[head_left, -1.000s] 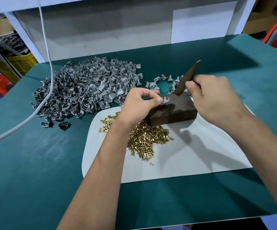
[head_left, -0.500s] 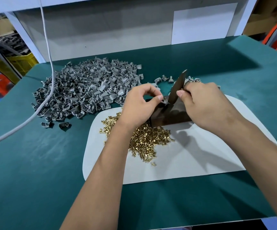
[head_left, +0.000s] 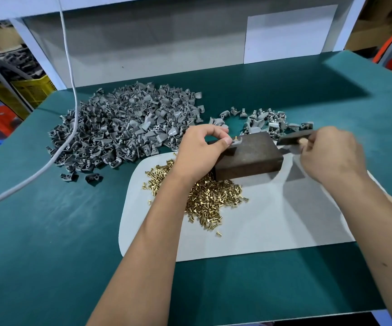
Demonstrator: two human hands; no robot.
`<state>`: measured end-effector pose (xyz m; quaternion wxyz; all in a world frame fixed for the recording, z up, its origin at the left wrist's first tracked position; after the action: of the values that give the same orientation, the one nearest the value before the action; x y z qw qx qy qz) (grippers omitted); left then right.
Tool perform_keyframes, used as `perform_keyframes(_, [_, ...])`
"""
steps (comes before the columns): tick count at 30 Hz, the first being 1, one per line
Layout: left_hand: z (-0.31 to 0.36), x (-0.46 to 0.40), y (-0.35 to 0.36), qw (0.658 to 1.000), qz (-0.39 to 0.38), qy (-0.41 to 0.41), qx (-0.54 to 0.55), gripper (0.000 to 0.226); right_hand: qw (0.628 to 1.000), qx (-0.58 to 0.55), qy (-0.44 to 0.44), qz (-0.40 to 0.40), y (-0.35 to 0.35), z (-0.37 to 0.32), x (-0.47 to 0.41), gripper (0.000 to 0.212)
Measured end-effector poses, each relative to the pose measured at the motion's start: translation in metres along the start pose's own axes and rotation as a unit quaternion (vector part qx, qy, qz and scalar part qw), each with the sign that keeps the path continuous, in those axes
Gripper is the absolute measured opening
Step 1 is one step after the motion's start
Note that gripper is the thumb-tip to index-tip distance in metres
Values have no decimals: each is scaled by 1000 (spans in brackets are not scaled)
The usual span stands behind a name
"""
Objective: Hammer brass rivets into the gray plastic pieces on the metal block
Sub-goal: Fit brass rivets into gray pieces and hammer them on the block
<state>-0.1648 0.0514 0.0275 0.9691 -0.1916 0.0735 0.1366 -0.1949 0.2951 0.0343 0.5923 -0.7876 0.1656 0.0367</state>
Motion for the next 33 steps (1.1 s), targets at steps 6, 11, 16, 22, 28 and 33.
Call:
perform_keyframes(6, [3, 3, 1, 999, -12, -23, 28, 17, 998, -22, -33, 52, -11, -11, 2, 20])
perform_keyframes(11, [5, 3, 0, 998, -11, -28, 53, 18, 934, -124, -336, -13, -19, -66, 22, 32])
perform_keyframes(16, [5, 2, -4, 997, 4, -25, 66, 14, 912, -69, -404, 6, -17, -89, 21, 22])
perform_keyframes(22, [-5, -6, -22, 985, 161, -19, -56, 21, 933, -57, -356, -1, -11, -89, -18, 34])
perform_keyframes(28, [-20, -7, -58, 924, 287, -54, -246, 11, 962, 2, -268, -49, -3, -104, -71, 45])
perform_keyframes(33, [-28, -9, -59, 933, 235, -56, -267, 17, 898, 24, -421, -129, 23, -160, -69, 28])
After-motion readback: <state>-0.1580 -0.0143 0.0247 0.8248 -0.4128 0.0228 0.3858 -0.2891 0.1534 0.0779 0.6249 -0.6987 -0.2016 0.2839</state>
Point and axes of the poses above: each hand's wrist, its own x-axis away from the middle knuckle, its own y-axis out of the palm, z = x × y, the point moved 3 cm from there along -x, towards the middle knuckle, and after that the axes turned 7 degrees about z, right-handed, at the moved point
